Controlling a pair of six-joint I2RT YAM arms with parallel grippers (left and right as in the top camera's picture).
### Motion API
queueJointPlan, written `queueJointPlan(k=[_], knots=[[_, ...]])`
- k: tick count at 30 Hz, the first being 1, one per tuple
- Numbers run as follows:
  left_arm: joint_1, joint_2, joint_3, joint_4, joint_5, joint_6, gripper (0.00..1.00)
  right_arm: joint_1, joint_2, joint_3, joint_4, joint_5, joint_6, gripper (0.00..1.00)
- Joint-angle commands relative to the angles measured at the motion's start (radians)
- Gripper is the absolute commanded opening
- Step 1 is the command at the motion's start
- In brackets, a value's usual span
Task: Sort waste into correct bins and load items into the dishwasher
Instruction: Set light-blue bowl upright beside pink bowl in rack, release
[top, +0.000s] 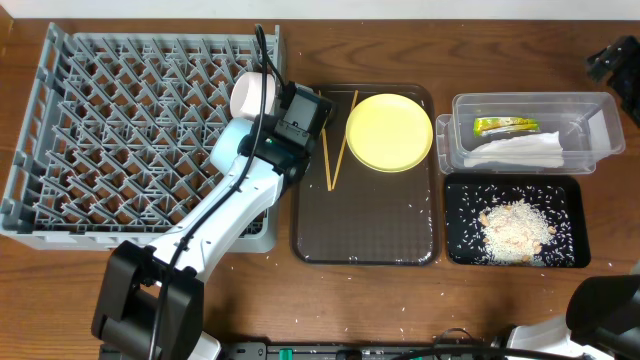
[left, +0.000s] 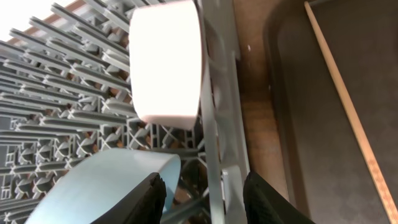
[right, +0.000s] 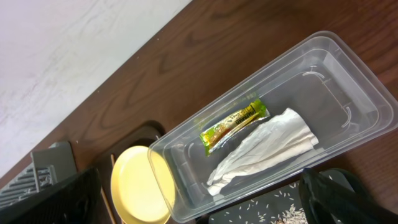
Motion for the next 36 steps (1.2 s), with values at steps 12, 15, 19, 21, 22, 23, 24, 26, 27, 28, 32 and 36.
queueJointPlan(k=[12,15,19,21,22,23,24,26,27,28,32,36], knots=[[0.06,0.008,0.008,0.071,0.019,-0.001,0.68,0.006,-0.011,0.011,-0.001,0.003,-0.016,0.99],[0.06,0.008,0.008,0.068,0.151,-0.003,0.73,0.006,-0.011,0.011,-0.001,0.003,-0.016,0.99],[0.059,0.008,0.008,0.056,0.359,-0.079,0.78,0.006,-0.011,0.011,-0.001,0.003,-0.016,0.99],[0.059,0.008,0.008,0.056,0.458,-0.126,0.81,0.006,-0.011,0.011,-0.001,0.003,-0.016,0.99],[0.059,0.008,0.008,0.059,0.508,-0.149,0.82,0.006,-0.011,0.011,-0.001,0.003,-0.016,0.99],[0.057,0.008,0.008,0.059,0.517,-0.162,0.82,0.006,-0.011,0.011,-0.001,0.003,-0.016,0.99],[0.055,0.007,0.008,0.058,0.517,-0.164,0.82,0.006,-0.011,0.011,-0.001,0.003,-0.016,0.99],[0.055,-0.006,0.018,0.056,0.516,-0.164,0.82,0.006,-0.011,0.011,-0.001,0.003,-0.016,0.99],[0.055,-0.014,0.028,0.05,0.516,-0.164,0.82,0.006,-0.011,0.011,-0.001,0.003,-0.016,0.99],[0.056,-0.03,0.047,0.034,0.512,-0.164,0.82,0.006,-0.011,0.011,-0.001,0.003,-0.016,0.99],[0.056,-0.129,0.088,-0.12,0.441,-0.237,0.76,0.006,-0.011,0.011,-0.001,0.003,-0.016,0.99],[0.056,-0.204,0.088,-0.355,0.334,-0.385,0.73,0.006,-0.011,0.011,-0.001,0.003,-0.016,0.99]])
